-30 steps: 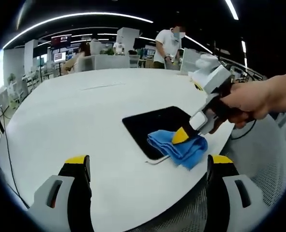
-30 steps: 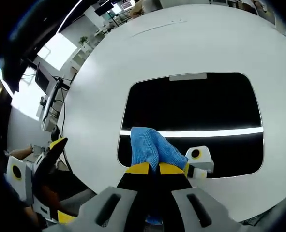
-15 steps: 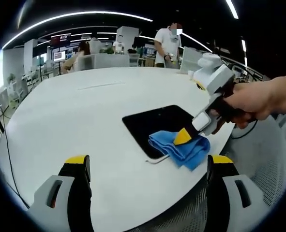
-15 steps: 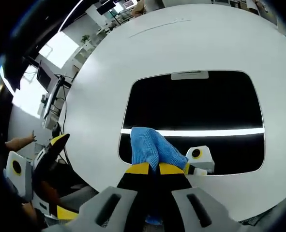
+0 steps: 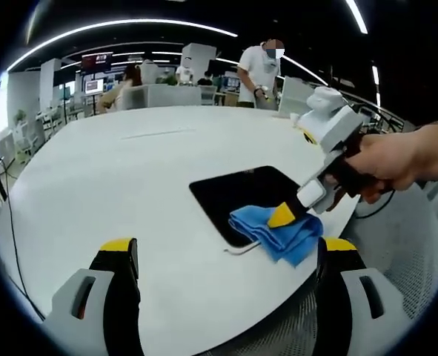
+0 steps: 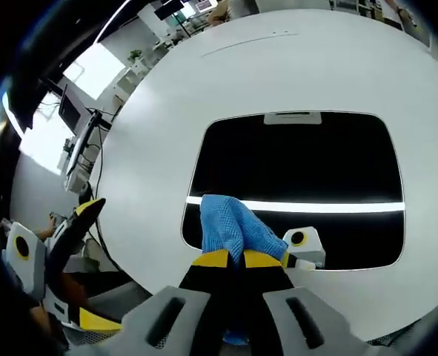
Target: Wipe the mirror surface with the cleaning cloth until all visible marks leave the cleaned area.
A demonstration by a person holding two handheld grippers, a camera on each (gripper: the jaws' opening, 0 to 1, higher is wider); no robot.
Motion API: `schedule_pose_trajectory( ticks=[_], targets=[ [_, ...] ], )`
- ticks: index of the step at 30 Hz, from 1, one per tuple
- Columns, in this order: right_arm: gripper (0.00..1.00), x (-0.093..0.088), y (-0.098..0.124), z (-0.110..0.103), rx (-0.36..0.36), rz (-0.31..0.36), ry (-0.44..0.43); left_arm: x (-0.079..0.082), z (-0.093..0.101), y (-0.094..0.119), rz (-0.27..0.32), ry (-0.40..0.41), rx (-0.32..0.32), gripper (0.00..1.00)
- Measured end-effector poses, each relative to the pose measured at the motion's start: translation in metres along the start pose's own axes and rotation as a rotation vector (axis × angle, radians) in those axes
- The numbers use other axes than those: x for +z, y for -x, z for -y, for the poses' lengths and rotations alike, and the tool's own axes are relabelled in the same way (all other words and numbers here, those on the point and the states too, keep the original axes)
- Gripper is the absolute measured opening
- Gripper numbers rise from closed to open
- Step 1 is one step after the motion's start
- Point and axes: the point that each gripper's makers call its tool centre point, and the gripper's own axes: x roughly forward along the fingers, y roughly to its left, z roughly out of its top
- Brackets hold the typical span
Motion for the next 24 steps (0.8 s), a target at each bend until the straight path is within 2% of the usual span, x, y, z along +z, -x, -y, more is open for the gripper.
schedule_pose_trajectory(
  ticks=[24],
  targets=[
    [0.00, 0.004, 0.010, 0.028, 0.011, -0.010, -0.039, -0.004, -0.004, 0.001, -0.018, 0.017, 0.021, 0.99]
  ],
)
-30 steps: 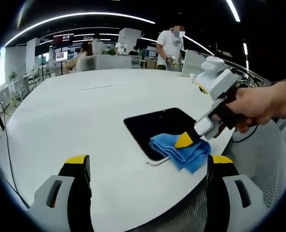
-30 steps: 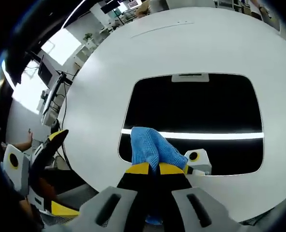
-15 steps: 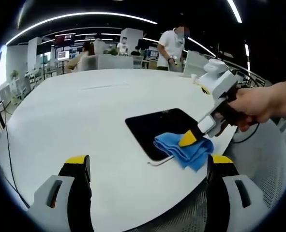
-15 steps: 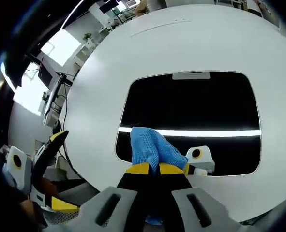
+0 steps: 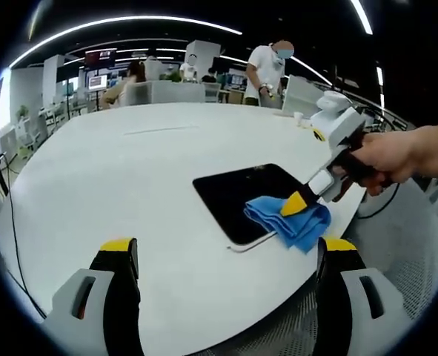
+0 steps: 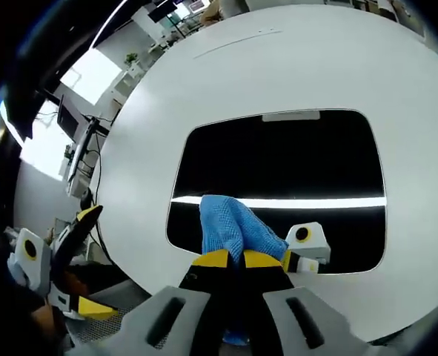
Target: Wipe the mirror surface with the cleaning cloth until all visible marks leave the cleaned area.
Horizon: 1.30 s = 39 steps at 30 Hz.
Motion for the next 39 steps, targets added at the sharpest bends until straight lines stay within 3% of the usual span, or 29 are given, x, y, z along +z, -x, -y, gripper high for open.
schedule_pose_trajectory(
  ticks=[16, 39],
  targets=[
    [0.00, 0.004, -0.002, 0.001, -0.007, -0.003, -0.002, -0.001, 0.002, -0.001, -0.006, -0.009, -0.013, 0.99],
    [0.00, 0.046, -0.013, 0.009, -0.077, 0.010, 0.085, 0.000, 0.003, -0.001, -0.006, -0.022, -0.015, 0.99]
  ],
)
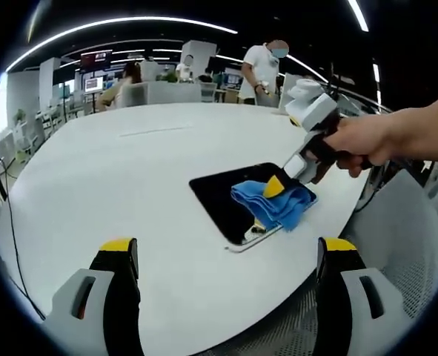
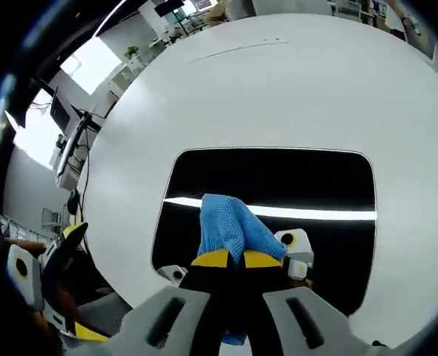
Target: Wipe the mirror surface with the cleaning cloth until all visible marks leave the cleaned area.
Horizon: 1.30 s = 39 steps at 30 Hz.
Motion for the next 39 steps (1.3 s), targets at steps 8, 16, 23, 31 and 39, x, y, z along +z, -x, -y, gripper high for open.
schedule_pose_trajectory(
  ticks=[8, 16, 23, 31, 39],
  targets=[
    [0.00, 0.019, -0.007, 0.008, -0.007, 0.007, -0.018, -0.001, 0.001, -0.001, -0.008, 0.000, -0.006, 0.99],
    [0.00, 0.033, -0.011, 0.009, -0.054, -0.008, 0.084, 0.001, 0.001, 0.000, 0.002, -0.002, 0.004, 0.99],
    [0.00, 0.052, -0.015, 0.012, -0.067, -0.008, 0.108, 0.004, -0.004, 0.002, 0.025, 0.006, 0.022, 0.99],
    [0.00, 0.068, -0.021, 0.015, -0.059, 0.014, 0.058, 0.004, -0.003, 0.001, 0.016, -0.009, 0.021, 0.99],
    [0.00, 0.075, -0.023, 0.011, -0.083, 0.021, 0.116, 0.003, -0.003, 0.000, 0.010, -0.005, 0.017, 0.99]
  ],
)
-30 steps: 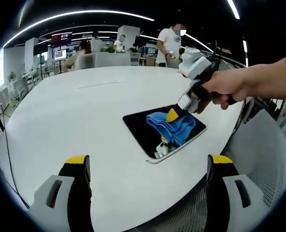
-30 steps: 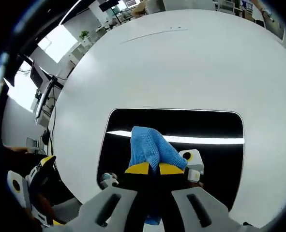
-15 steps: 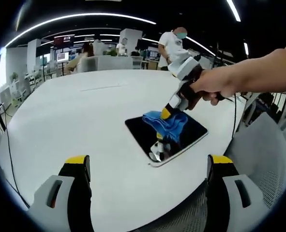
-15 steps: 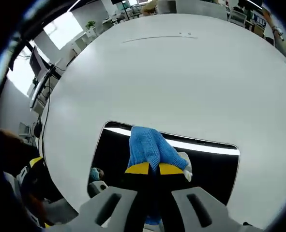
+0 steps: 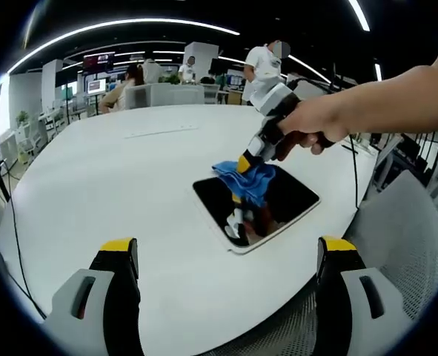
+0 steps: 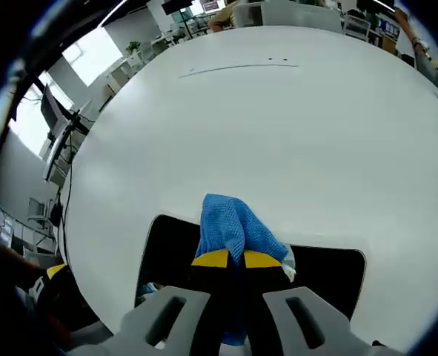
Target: Wipe the mirror surface with the cleaning cloth until all visible marks leave the cleaned area.
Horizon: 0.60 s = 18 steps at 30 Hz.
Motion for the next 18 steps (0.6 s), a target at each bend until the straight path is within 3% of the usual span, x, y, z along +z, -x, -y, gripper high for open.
schedule_pose_trajectory(
  ticks=[18],
  targets=[
    [0.00, -0.0008, -0.0001, 0.0095, 0.016, 0.002, -0.002, -0.0036, 0.0008, -0.0004, -0.019, 0.003, -0.007, 0.99]
  ],
)
